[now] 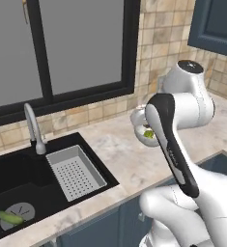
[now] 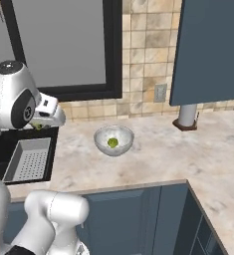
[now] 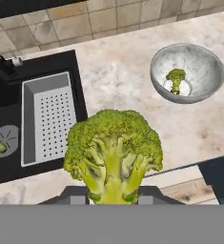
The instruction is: Pick the broccolis from the cabinet and place them in one bowl. Pick the cucumber from the sink and place it in the other bowl.
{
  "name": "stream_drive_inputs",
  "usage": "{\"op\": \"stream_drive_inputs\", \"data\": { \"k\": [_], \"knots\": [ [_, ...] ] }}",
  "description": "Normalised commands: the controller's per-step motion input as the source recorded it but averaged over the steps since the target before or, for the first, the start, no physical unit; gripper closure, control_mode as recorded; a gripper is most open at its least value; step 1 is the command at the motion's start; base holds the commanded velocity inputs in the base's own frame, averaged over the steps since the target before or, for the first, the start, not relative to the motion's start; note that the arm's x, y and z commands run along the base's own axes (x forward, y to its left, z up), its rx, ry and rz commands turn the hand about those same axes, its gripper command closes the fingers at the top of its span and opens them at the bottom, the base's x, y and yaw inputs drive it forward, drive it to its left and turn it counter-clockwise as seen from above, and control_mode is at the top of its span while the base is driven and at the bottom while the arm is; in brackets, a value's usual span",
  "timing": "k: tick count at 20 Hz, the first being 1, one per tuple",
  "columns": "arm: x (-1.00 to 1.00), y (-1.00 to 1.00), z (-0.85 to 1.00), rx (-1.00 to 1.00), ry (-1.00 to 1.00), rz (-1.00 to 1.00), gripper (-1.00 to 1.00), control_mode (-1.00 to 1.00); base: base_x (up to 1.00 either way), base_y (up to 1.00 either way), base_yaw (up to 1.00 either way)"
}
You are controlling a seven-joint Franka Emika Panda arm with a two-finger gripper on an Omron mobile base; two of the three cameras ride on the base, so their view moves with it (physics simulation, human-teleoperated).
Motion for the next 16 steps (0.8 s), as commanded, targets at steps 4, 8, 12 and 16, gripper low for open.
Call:
{"op": "stream_drive_inputs", "data": {
  "k": [4, 8, 12, 16],
  "knots": [
    [0.69, -0.39, -0.03, -0.13, 0.00, 0.00, 1.00, -1.00, 0.00, 0.00, 0.00],
    [0.46, -0.52, -0.13, -0.03, 0.00, 0.00, 1.00, -1.00, 0.00, 0.00, 0.00],
    [0.20, -0.73, -0.41, 0.00, 0.04, -0.02, 1.00, -1.00, 0.00, 0.00, 0.00],
    [0.17, -0.68, -0.47, 0.00, 0.06, -0.01, 1.00, -1.00, 0.00, 0.00, 0.00]
  ]
}}
